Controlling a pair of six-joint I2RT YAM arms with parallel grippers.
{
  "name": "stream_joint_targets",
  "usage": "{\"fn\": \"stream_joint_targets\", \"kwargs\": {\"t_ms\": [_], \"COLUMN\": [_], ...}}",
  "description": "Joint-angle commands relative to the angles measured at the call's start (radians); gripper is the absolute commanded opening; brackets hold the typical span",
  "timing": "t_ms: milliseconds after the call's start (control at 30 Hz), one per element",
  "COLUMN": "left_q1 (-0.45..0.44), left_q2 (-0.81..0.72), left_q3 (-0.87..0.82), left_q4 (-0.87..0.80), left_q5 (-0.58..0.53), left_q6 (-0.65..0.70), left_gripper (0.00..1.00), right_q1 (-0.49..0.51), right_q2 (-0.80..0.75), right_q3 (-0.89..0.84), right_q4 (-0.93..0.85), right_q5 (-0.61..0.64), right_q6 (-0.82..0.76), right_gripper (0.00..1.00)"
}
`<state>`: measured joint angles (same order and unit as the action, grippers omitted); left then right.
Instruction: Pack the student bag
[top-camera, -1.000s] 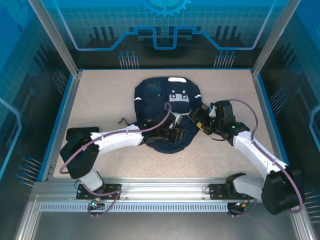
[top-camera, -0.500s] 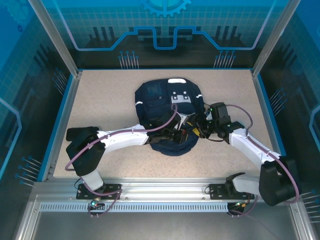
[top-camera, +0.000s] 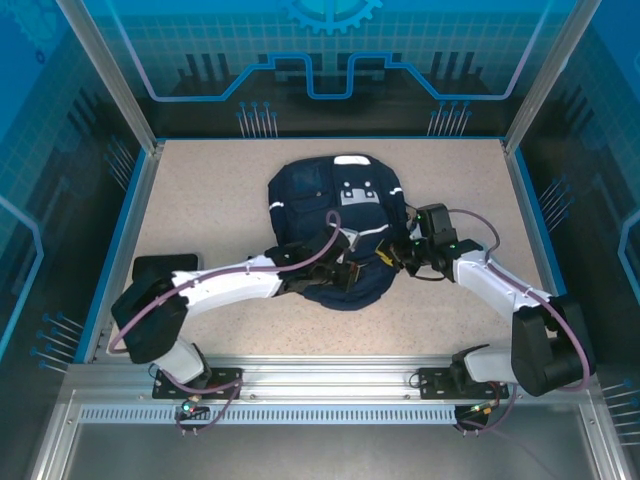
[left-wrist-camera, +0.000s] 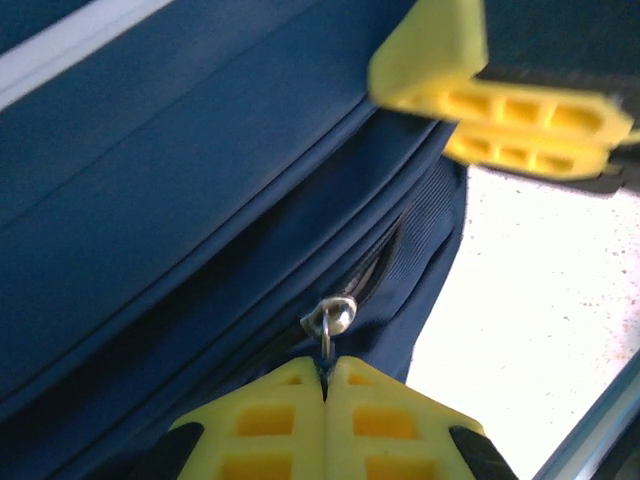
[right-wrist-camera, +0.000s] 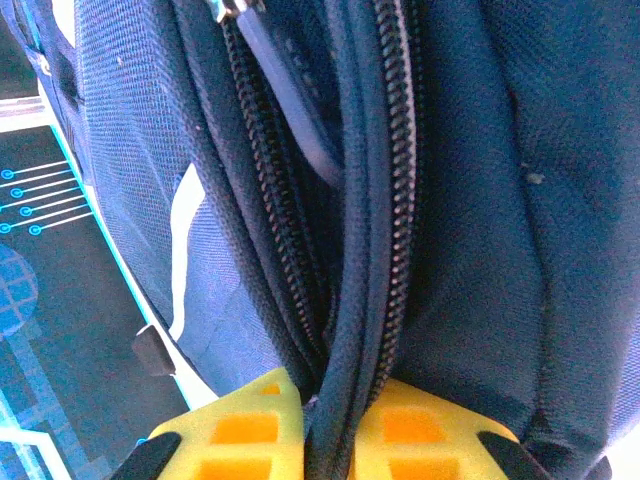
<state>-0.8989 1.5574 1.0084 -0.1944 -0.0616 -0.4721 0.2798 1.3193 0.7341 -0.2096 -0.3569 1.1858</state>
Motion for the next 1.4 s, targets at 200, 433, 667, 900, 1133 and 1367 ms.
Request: {"fn": "stream_joint_targets", "kwargs": {"t_ms": [200, 433, 667, 900, 1133, 1367], "left_q1": [0.159, 0.211, 0.213, 0.213, 0.212, 0.149], "left_q2": [-0.194, -0.159, -0.105, -0.072, -0.106, -0.126], "left_q3": [-0.203, -0.159, -0.091, -0.052, -0.109, -0.153], "left_q4": [-0.096, -0.015, 0.024, -0.005, -0.021, 0.056], "left_q5": [-0.102, -0.001, 0.058, 0.001, 0.105, 0.137], "left_q6": [-0.028, 0.042, 0.089, 0.098, -0.001, -0.100], "left_gripper": [0.00, 0.00, 0.00, 0.00, 0.22, 0.36], "right_q1": [-0.095, -0.092, -0.064, 0.112, 0.230, 0.223], "right_q2": [0.057, 0.076, -0.080, -0.146, -0.022, 0.063], "right_q3": [0.061, 0.090, 0.111, 0.121, 0.195, 0.231], "right_q4": [-0.021, -0.031, -0.250, -0.327, -0.311, -0.313], "right_q5": [0.078, -0.005, 0.091, 0.208, 0.237, 0.245], "right_q6": [-0.126, -0.171, -0.255, -0.170, -0.199, -0.153], "right_gripper": [0.10, 0.32, 0.69, 0.70, 0.63, 0.63]}}
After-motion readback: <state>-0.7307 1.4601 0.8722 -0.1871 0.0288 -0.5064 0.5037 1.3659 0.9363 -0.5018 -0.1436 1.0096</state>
